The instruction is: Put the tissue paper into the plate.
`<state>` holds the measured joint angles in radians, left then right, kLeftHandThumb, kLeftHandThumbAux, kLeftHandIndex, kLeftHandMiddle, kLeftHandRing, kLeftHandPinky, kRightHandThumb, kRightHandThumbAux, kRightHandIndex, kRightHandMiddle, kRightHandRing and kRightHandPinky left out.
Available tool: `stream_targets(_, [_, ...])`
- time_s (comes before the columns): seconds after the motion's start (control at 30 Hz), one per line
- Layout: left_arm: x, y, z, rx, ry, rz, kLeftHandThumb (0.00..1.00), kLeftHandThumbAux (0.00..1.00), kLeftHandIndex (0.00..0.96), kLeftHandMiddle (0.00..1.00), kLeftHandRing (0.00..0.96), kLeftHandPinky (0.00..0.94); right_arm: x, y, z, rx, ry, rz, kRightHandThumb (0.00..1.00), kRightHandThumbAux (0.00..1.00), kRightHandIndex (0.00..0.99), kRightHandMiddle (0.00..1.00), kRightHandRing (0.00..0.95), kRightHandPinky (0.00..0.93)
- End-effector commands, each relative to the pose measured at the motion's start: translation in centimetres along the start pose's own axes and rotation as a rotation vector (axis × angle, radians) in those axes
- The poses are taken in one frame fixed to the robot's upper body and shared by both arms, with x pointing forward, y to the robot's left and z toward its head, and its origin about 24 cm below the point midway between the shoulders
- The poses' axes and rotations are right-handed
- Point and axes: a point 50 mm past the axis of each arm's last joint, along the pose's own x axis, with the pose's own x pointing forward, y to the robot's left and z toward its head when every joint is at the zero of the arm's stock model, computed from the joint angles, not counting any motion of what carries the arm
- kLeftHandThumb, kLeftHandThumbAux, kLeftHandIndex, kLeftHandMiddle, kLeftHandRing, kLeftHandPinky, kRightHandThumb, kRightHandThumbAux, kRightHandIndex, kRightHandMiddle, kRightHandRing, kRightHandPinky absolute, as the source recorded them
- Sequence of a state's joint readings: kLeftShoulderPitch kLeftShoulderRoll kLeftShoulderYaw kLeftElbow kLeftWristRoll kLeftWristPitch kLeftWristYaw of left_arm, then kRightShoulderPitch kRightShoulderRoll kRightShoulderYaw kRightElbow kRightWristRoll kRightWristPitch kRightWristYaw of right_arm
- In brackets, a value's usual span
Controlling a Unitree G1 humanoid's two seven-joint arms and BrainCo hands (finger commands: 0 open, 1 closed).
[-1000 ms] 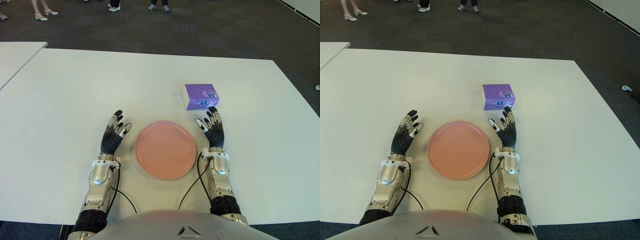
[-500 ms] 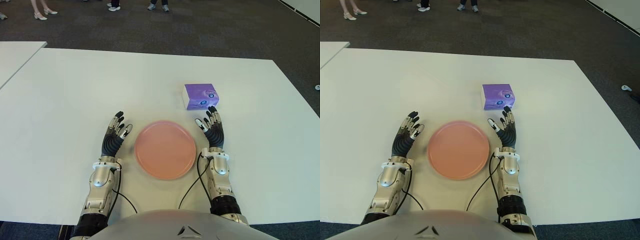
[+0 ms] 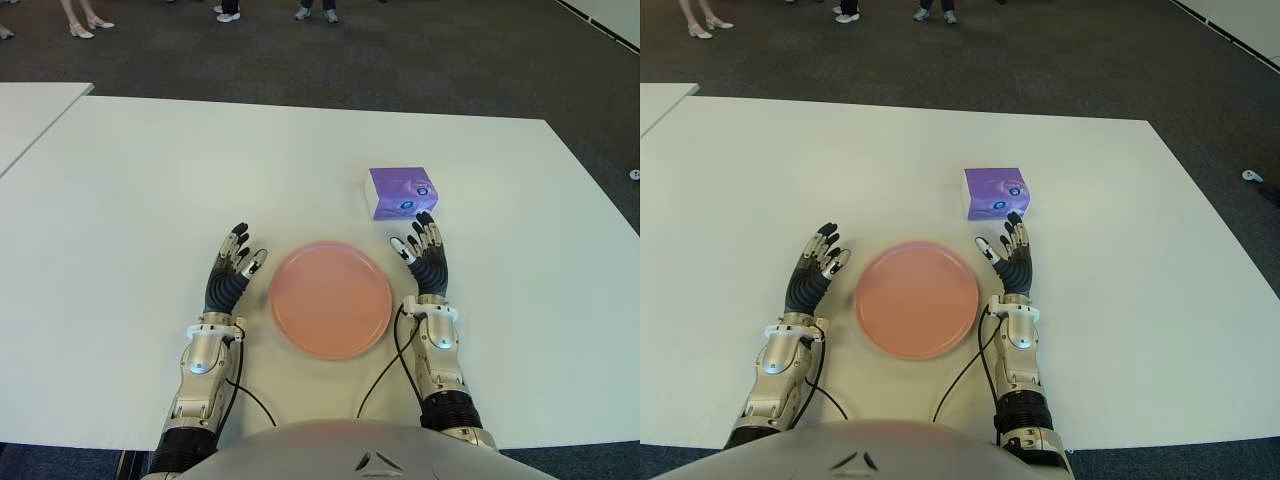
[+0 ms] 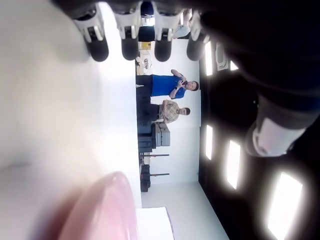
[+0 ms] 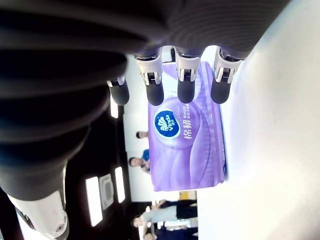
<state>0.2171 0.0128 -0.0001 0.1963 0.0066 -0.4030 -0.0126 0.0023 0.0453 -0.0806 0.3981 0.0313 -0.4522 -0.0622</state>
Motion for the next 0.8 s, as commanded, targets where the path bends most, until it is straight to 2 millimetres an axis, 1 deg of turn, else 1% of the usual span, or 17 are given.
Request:
stream_targets(0.03, [-0.63, 0.06, -1.31, 0.018, 0.071, 0.015, 0.007, 0.553, 0.0, 0.0, 0.0, 0.0, -2.19, -0.58, -2.99, -0.002, 0.168, -0.029, 0.122, 0.702, 0.01, 0.031, 0.009, 0.03])
stream_targets(0.37, [-0.52, 0.12, -1.45, 0.028, 0.072, 0.016, 0.0, 0.555, 0.0, 0.0, 0.0, 0.0, -2.15, -0.58, -3.01, 0.0, 0.169, -0.032, 0.131, 0.702, 0.011, 0.033, 0.008, 0.03])
stream_targets(0.8, [-0.34, 0.27, -1.58, 0.032, 0.077, 0.037, 0.0, 0.526, 0.0, 0.0, 0.0, 0.0, -2.18, -0.5, -2.96, -0.001, 0.163, -0.031, 0.144, 0.71, 0.011, 0.039, 0.016, 0.038])
